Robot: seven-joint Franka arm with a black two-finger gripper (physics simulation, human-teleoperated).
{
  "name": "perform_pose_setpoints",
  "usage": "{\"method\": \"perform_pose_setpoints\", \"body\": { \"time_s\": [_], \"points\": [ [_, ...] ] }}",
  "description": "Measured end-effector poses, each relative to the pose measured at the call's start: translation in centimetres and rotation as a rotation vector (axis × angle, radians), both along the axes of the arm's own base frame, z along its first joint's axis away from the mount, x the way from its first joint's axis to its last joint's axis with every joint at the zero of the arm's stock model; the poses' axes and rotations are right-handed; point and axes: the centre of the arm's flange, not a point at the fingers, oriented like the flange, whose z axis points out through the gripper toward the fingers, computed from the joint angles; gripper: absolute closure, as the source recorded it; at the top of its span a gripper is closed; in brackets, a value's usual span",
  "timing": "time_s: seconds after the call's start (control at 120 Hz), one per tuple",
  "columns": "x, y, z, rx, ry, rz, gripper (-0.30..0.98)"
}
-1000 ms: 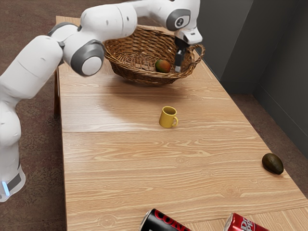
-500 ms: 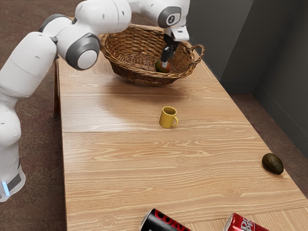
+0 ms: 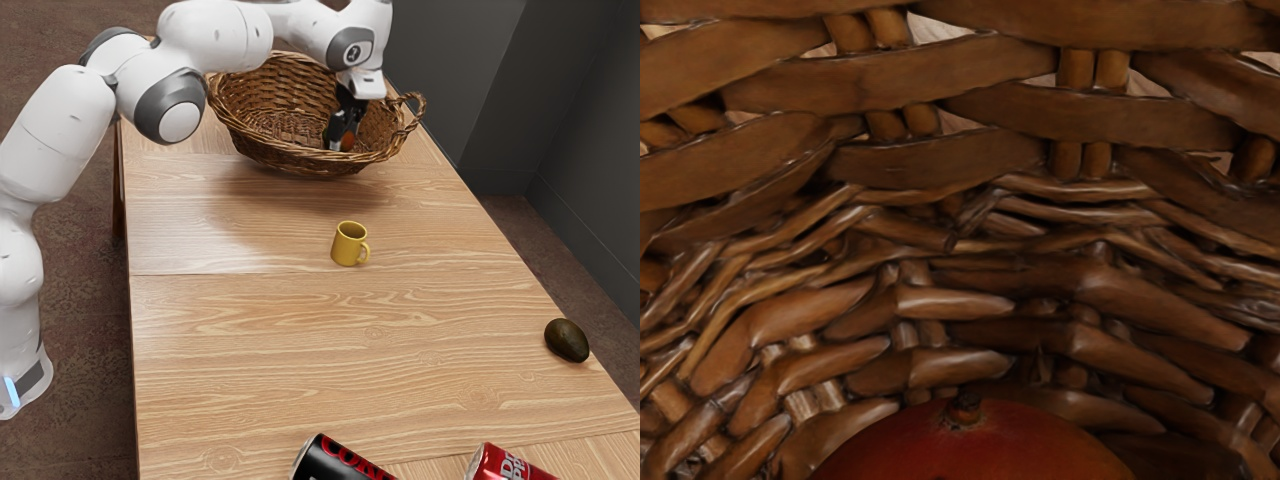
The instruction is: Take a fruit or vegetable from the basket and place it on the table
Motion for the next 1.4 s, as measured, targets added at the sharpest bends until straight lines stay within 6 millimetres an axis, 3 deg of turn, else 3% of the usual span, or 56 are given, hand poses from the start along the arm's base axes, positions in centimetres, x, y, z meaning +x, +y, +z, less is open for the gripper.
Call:
{"method": "perform_pose_setpoints", "body": {
  "time_s": [0.35, 0.45, 0.633, 0.717, 0.867, 1.0, 1.067, 1.125, 1.283, 1.4],
  "points": [
    [-0.1, 0.3, -0.4, 0.003, 0.005, -0.021, 0.02],
    [-0.1, 0.3, -0.5, 0.003, 0.006, -0.024, 0.11],
    [-0.2, 0.6, -0.4, 0.004, 0.002, -0.018, 0.40],
    [-0.2, 0.6, -0.1, 0.006, -0.003, -0.015, 0.40],
    [-0.8, 0.5, 4.8, 0.031, -0.046, -0.008, 0.40],
    [-1.9, -0.9, 13.0, 0.065, -0.118, -0.020, 0.41],
    [-2.8, -2.3, 16.3, 0.066, -0.139, -0.036, 0.40],
    [-3.1, -4.8, 18.3, 0.039, -0.150, -0.078, 0.38],
    [-4.2, -14.0, 23.1, -0.028, -0.181, -0.229, 0.37],
    [-4.2, -22.2, 24.6, -0.059, -0.178, -0.358, 0.37]
  ]
}}
